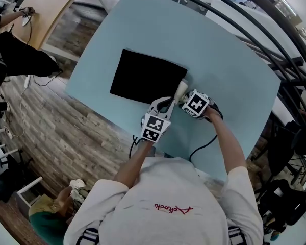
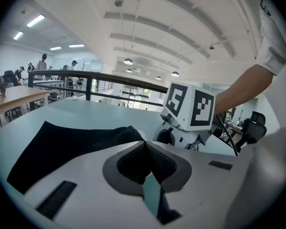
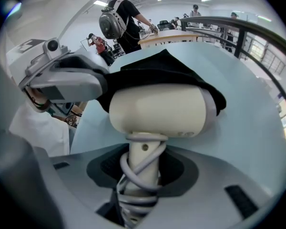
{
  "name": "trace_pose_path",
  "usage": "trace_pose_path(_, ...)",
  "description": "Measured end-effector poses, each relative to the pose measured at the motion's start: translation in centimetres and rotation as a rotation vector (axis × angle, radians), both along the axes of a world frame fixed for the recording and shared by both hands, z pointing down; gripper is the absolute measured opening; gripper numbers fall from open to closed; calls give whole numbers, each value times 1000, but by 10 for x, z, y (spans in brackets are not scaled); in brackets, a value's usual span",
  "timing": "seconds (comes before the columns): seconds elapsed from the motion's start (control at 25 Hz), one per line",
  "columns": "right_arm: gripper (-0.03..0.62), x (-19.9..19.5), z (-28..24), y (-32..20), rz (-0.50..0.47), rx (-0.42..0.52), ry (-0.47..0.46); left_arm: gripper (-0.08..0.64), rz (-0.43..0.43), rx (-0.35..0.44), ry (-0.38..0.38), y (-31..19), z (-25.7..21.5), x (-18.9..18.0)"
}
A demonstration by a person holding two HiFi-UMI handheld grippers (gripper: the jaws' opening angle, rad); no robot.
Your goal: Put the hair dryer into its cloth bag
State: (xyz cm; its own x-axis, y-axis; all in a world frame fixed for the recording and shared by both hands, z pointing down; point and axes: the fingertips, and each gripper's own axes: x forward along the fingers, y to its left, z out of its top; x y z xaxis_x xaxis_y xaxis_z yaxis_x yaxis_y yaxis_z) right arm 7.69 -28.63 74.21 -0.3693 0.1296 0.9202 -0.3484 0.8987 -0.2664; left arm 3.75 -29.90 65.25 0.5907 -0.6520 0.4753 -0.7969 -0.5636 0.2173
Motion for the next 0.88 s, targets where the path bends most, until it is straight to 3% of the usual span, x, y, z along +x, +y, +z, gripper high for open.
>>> trace_pose_path(0.12, 189, -6, -4, -10, -17, 17, 10, 15, 3, 4, 10, -2, -3, -2)
trace_pose_path(0.4, 189, -14, -4, -16, -206, 88, 107, 15, -10, 10, 27, -1, -8, -11)
trace_pose_path(0.6, 190, -28, -3, -22, -187, 82, 85, 15, -6, 6, 35, -1, -7, -12)
trace_pose_path(0.88, 190, -42, 5, -23, -232, 85, 82, 15, 32, 5, 60, 9, -6, -3)
